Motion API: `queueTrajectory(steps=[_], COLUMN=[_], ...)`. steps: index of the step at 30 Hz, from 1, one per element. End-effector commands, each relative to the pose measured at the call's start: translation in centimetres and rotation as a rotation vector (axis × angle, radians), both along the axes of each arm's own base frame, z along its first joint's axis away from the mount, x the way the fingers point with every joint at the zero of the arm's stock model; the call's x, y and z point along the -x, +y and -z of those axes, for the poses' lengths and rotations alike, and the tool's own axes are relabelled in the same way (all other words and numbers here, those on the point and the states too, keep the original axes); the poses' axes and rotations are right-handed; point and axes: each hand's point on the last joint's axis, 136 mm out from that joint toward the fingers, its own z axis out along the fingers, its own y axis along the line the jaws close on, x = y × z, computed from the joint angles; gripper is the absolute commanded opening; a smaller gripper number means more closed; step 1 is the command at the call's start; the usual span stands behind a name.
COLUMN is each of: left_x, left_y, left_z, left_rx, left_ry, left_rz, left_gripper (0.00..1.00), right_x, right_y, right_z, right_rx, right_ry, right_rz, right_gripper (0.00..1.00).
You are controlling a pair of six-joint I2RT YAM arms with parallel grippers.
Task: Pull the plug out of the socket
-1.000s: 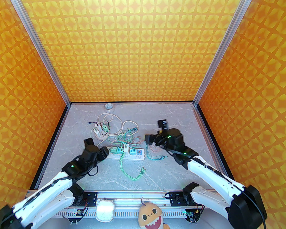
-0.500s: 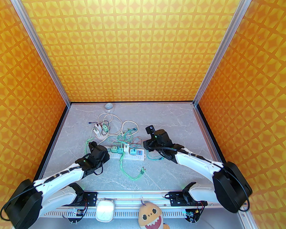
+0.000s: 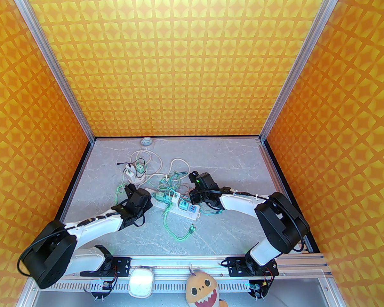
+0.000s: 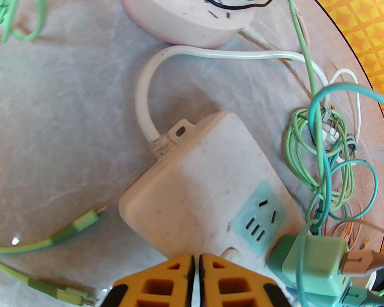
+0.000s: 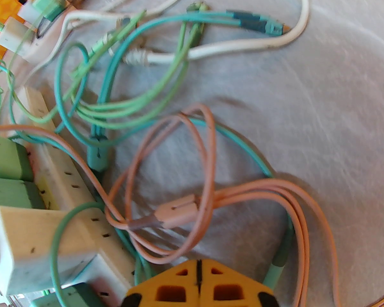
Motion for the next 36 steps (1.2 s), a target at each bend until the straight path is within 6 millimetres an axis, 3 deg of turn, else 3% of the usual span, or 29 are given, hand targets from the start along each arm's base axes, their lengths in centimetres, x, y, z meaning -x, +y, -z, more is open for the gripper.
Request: queueTrajectory(steps=[1, 13, 18, 26, 29, 33, 36], left_x=[0.3, -4.5, -7.1, -9.6, -10.0, -9.7, -8.7], left_y=[-0.5, -1.0, -1.3, -2.8, -3.0, -2.9, -2.4], left_z=[2.1, 2.4, 1.1, 0.0, -0.8, -3.5, -5.6], left_rx=[-0.055, -0.126, -0.164, -0.177, -0.180, -0.171, -0.164], left_ry=[0.074, 0.066, 0.038, 0.019, 0.008, -0.048, -0.089], left_rz=[0.053, 0.074, 0.111, 0.173, 0.187, 0.206, 0.214], left_gripper=[0.13, 0.14, 0.16, 0.17, 0.21, 0.37, 0.42], right_x=[-0.1, 1.2, 2.1, 3.8, 4.3, 5.2, 6.0], right_y=[-0.9, -5.5, -6.0, -3.2, -3.0, -2.5, -1.8], right_z=[-0.8, -3.1, -2.2, -0.5, -1.4, -3.4, -5.3], right_rx=[0.020, 0.092, 0.113, 0.018, 0.027, 0.006, -0.017], right_ry=[-0.028, -0.115, -0.081, 0.030, 0.009, -0.033, -0.082], right_rz=[0.054, 0.203, 0.204, 0.101, 0.105, 0.106, 0.096], right_gripper=[0.00, 0.00, 0.00, 0.00, 0.01, 0.15, 0.26])
